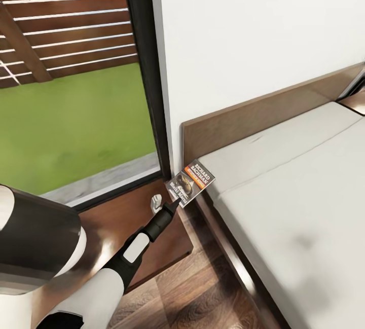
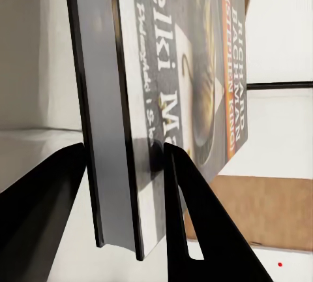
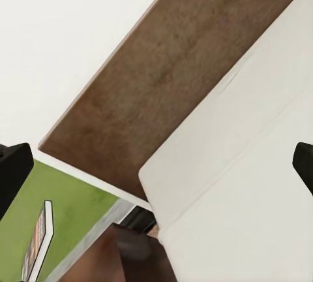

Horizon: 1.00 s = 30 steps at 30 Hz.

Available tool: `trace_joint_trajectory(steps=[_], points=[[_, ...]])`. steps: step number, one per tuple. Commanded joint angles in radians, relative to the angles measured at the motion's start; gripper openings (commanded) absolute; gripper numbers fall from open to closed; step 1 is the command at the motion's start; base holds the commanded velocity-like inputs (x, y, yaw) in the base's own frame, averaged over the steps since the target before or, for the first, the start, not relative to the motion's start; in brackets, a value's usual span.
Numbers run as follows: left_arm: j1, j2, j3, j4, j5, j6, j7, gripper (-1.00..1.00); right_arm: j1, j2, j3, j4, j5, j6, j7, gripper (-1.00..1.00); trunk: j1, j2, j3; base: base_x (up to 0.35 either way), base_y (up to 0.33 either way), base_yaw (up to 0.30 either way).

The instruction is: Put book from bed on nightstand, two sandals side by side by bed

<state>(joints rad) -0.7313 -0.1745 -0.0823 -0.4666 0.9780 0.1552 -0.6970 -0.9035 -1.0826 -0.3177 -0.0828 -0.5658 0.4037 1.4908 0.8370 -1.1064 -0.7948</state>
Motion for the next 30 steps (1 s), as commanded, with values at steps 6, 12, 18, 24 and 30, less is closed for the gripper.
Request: trace_joint_trajectory(steps=[6,12,18,24,30], points=[[0.000,0.000,-0.001,0.000,0.010,0.010,-0.003,-1.00,-0.002,0.000,0.002,0.001,-0.002,0.011,0.003,1.00,0.000,-0.001,0.009,0.000,0.000,0.000],[0.000,0.000,-0.002,0.002,0.010,0.010,0.001,-1.00,-0.002,0.078,0.003,0.087,0.000,-0.056,-0.016,1.00,0.000,-0.001,0.019,0.000,0.000,0.000],[0.000,0.000,-0.016,0.034,0.009,0.009,0.006,-1.00,-0.002,0.333,0.003,0.157,0.000,-0.349,-0.172,1.00,0.000,-0.001,0.029,0.000,0.000,0.000],[0.000,0.000,-0.042,0.043,0.007,0.009,0.007,-1.00,-0.002,0.472,0.004,0.160,0.000,-0.396,-0.330,1.00,0.000,-0.001,0.039,0.000,0.000,0.000],[0.000,0.000,-0.058,0.046,0.007,0.009,0.005,-1.00,-0.002,0.516,0.005,0.161,0.000,-0.403,-0.368,1.00,0.000,-0.001,0.048,0.000,0.000,0.000]])
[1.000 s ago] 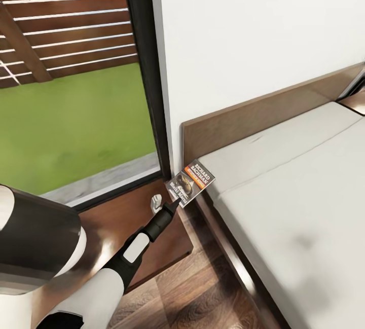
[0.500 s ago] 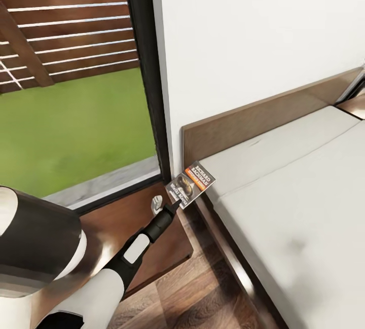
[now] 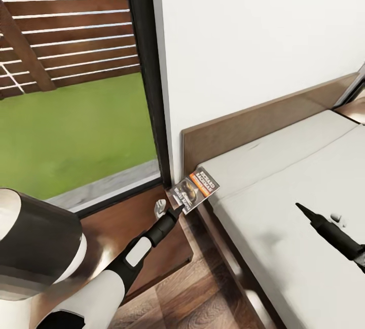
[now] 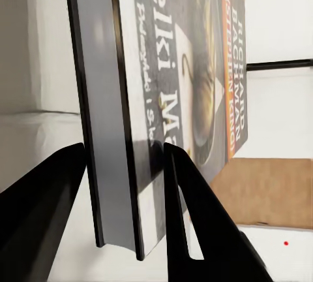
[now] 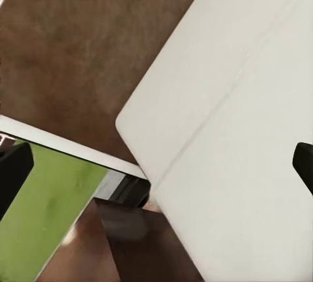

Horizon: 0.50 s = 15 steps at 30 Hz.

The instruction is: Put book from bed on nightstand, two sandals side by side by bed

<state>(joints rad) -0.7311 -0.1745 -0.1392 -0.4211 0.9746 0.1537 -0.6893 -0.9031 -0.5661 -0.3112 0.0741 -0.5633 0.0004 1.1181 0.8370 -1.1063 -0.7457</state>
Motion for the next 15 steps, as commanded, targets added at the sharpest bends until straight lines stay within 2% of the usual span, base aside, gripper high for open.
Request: trace_joint_trajectory(steps=[1,6,9,11,12,14,15], points=[[-0.001,0.000,-0.001,0.000,0.010,0.010,-0.003,-1.00,-0.002,0.000,-0.002,0.005,-0.002,0.000,0.004,1.00,0.000,-0.001,0.001,0.000,0.000,0.000],[-0.001,0.000,-0.002,0.001,0.010,0.010,-0.004,-1.00,-0.002,0.015,-0.002,0.005,-0.002,0.000,-0.001,1.00,0.000,-0.001,0.009,0.000,0.000,0.000],[-0.001,0.000,-0.004,0.001,0.010,0.010,-0.003,-1.00,-0.002,0.064,-0.001,0.004,-0.002,-0.001,-0.061,1.00,0.000,-0.001,0.014,0.000,0.000,0.000],[-0.001,0.000,-0.012,0.001,0.010,0.010,-0.003,-1.00,-0.002,0.110,-0.001,0.004,-0.001,-0.011,-0.147,1.00,0.000,-0.001,0.017,0.000,0.000,0.000],[-0.001,0.000,-0.018,0.001,0.010,0.010,-0.002,-1.00,-0.002,0.125,0.000,0.004,-0.001,-0.016,-0.184,1.00,0.000,-0.001,0.019,0.000,0.000,0.000],[-0.001,0.000,-0.029,0.001,0.010,0.010,-0.001,-1.00,-0.002,0.146,0.000,0.004,-0.001,-0.024,-0.233,1.00,0.000,-0.001,0.022,0.000,0.000,0.000],[-0.001,0.000,-0.031,0.001,0.010,0.010,-0.001,-1.00,-0.002,0.149,0.000,0.004,-0.001,-0.024,-0.237,1.00,0.000,-0.001,0.024,0.000,0.000,0.000]])
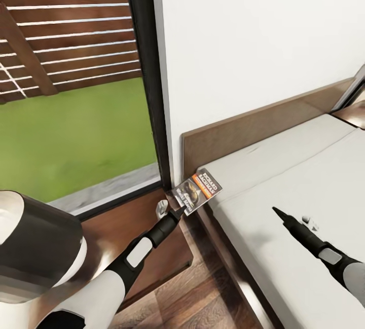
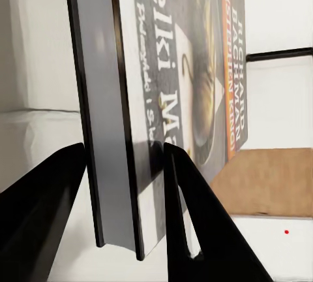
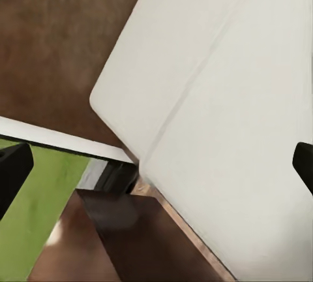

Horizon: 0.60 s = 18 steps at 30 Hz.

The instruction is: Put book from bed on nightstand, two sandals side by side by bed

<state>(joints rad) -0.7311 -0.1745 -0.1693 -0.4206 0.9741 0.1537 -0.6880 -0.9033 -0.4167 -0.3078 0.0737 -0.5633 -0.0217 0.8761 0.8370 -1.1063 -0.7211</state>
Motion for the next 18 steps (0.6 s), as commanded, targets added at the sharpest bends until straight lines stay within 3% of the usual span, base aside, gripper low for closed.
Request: trace_joint_trajectory(steps=[1,7,18], points=[[-0.001,0.000,-0.003,0.000,0.011,0.010,-0.003,-1.00,-0.002,0.003,-0.003,0.005,0.001,-0.004,-0.002,1.00,0.000,-0.001,0.001,0.000,0.000,0.000],[-0.001,0.000,-0.007,0.000,0.011,0.010,-0.002,-1.00,-0.002,0.007,-0.002,0.003,0.101,-0.005,-0.012,1.00,0.000,-0.001,0.011,0.000,0.000,0.000],[-0.001,0.000,-0.008,0.001,0.011,0.010,-0.002,-1.00,-0.002,0.003,-0.002,0.002,0.113,-0.003,-0.008,1.00,0.000,-0.001,0.029,0.000,0.000,0.000]])
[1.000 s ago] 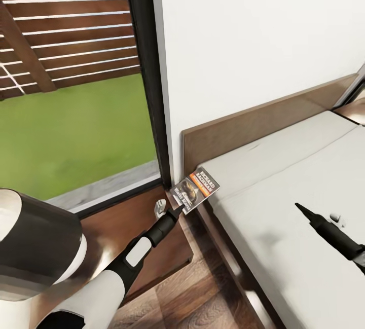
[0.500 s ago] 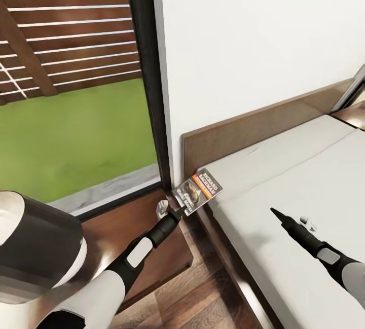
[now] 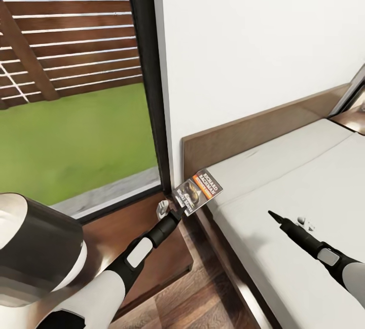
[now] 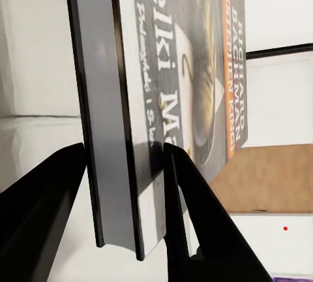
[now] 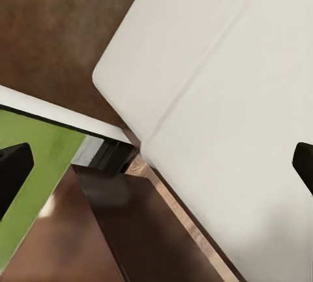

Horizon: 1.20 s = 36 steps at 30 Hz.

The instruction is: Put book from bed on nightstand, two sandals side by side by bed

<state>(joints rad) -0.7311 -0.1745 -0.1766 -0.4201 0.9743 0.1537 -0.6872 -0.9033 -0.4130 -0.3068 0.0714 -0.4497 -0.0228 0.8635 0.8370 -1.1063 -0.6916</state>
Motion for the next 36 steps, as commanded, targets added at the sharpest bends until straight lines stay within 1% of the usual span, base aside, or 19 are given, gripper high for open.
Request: trace_joint_trajectory(steps=[1,3,12,19,34,36], points=[[-0.001,0.000,-0.001,0.001,0.010,0.010,-0.002,-1.00,-0.002,-0.001,-0.003,0.005,-0.001,-0.003,0.005,1.00,0.000,-0.001,0.001,0.000,0.000,0.000],[-0.001,0.000,-0.001,0.014,0.010,0.009,-0.003,-1.00,-0.002,-0.003,-0.003,0.004,0.000,-0.002,0.005,1.00,0.000,-0.001,0.004,0.000,0.000,0.000],[-0.001,0.000,-0.003,0.019,0.009,0.009,-0.003,-1.00,-0.002,-0.004,-0.003,0.004,0.000,-0.002,0.005,1.00,0.000,-0.001,0.019,0.000,0.000,0.000],[-0.001,0.000,-0.015,0.020,0.009,0.009,-0.003,-1.00,-0.002,-0.005,-0.003,0.004,0.000,-0.002,0.005,1.00,0.000,-0.001,0.030,0.000,0.000,0.000],[-0.001,0.000,-0.015,0.022,0.010,0.008,-0.002,-1.00,-0.002,-0.004,-0.003,0.004,0.000,-0.003,0.003,1.00,0.000,-0.001,0.055,0.000,0.000,0.000],[-0.001,0.000,-0.017,0.037,0.010,0.007,-0.002,-1.00,-0.002,-0.004,-0.003,0.004,0.000,-0.003,0.003,1.00,0.000,-0.001,0.058,0.000,0.000,0.000]])
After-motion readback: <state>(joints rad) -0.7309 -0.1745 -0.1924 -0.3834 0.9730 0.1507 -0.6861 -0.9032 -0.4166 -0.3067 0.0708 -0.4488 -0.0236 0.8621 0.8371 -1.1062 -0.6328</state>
